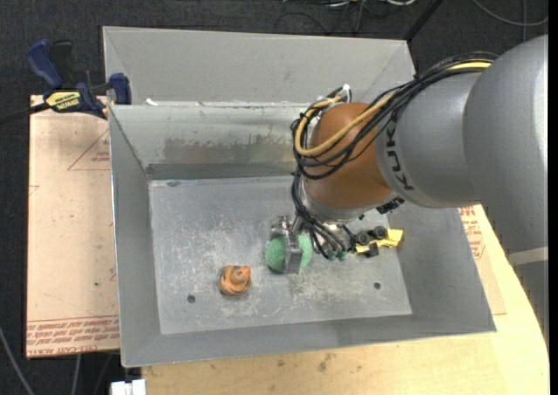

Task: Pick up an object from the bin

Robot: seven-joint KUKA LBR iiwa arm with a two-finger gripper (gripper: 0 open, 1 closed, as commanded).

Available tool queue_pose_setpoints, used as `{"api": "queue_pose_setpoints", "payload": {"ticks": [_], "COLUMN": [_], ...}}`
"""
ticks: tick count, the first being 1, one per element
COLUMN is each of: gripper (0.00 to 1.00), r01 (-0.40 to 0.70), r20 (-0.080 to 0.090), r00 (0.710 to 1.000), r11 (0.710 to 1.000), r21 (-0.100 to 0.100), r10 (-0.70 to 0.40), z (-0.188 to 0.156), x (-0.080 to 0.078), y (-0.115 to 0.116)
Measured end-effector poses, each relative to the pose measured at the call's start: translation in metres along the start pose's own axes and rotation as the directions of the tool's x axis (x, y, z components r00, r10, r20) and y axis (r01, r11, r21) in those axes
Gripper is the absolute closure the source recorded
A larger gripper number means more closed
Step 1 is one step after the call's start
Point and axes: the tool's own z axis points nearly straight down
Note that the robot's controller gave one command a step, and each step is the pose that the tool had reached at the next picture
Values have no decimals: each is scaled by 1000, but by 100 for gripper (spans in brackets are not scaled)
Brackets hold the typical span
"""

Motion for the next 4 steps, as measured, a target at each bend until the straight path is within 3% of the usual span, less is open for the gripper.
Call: {"api": "queue_pose_setpoints", "payload": {"ticks": [2, 3, 4], "gripper": [100, 100, 100], "r01": [-1, -1, -1], "r20": [-3, -12, -11], "r00": [1000, 1000, 1000], "r11": [1000, 1000, 1000], "r21": [0, 0, 0], "r10": [1, 1, 1], "z": [-3, -22, -42], "x": [1, 4, 3], "y": [0, 0, 0]}}
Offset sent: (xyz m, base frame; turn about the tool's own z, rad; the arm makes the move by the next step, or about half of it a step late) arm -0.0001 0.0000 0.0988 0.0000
